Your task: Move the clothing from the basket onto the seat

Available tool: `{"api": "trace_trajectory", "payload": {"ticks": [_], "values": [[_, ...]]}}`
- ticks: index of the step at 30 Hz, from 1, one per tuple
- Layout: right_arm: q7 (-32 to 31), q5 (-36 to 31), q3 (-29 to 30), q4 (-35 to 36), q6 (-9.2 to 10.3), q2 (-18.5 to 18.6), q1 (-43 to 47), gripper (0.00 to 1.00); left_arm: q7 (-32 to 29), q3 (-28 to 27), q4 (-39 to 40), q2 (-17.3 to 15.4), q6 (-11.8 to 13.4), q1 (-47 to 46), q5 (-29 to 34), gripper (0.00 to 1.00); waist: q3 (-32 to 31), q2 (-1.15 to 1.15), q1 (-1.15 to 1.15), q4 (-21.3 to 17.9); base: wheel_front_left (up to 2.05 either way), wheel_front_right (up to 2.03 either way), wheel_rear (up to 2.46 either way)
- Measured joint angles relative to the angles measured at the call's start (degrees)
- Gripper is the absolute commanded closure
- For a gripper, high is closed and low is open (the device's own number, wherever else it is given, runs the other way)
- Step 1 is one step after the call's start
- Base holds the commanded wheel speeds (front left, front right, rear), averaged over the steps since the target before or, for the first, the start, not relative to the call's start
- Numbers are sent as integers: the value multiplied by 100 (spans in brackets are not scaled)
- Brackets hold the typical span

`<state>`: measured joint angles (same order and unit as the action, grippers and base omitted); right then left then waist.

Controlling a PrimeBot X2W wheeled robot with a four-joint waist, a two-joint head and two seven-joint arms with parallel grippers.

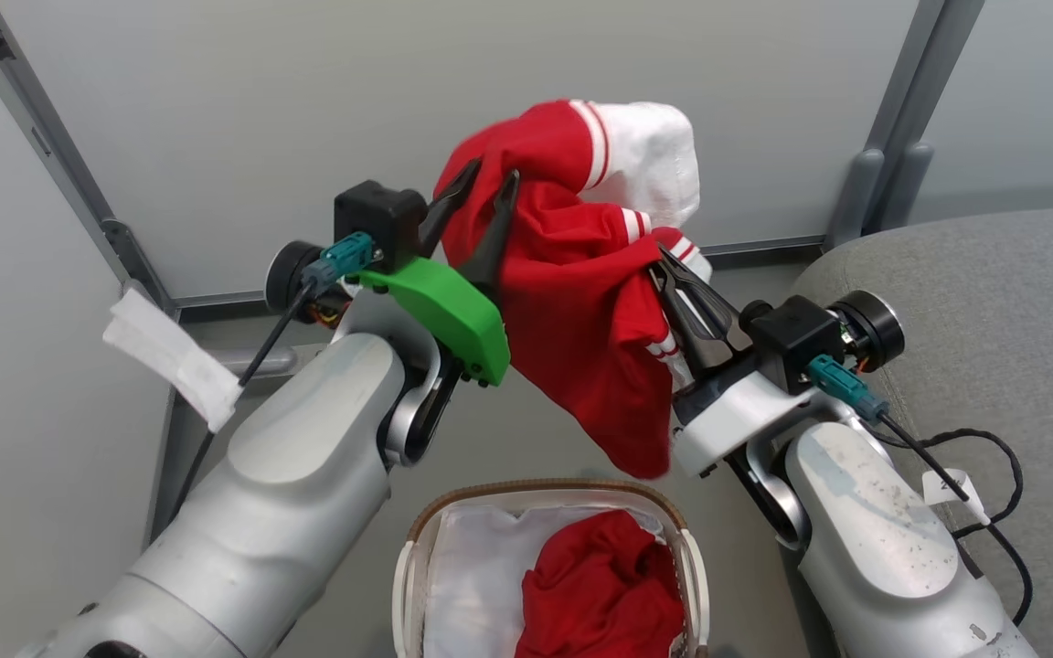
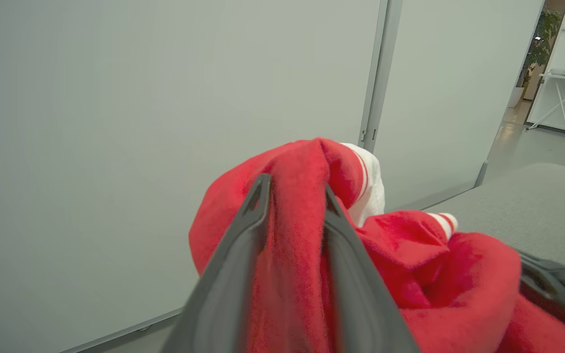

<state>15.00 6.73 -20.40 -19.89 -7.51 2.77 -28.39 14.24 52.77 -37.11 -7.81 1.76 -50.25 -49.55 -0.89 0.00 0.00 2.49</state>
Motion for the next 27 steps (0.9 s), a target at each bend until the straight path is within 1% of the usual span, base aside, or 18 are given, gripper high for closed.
{"api": "trace_trajectory", "payload": {"ticks": [5,10,15,20,27], "values": [[0,-137,252,145,0,-1,30,100,73,-288,94,-79,-110,627,36,0,0,0,0,-50,0,0,0],[0,-230,579,269,0,1,83,100,88,-861,472,-116,-341,1469,441,0,22,0,0,-114,0,0,0],[0,-335,855,361,0,1,204,100,88,-1385,686,-12,-563,2317,900,0,44,0,0,-216,0,0,0],[0,-433,1081,414,0,0,316,100,88,-1826,703,163,-732,2966,1430,0,76,0,0,-395,0,0,0],[0,-515,1274,459,0,0,318,100,88,-2230,704,346,-840,3204,1795,0,124,0,0,-700,0,0,0]]}}
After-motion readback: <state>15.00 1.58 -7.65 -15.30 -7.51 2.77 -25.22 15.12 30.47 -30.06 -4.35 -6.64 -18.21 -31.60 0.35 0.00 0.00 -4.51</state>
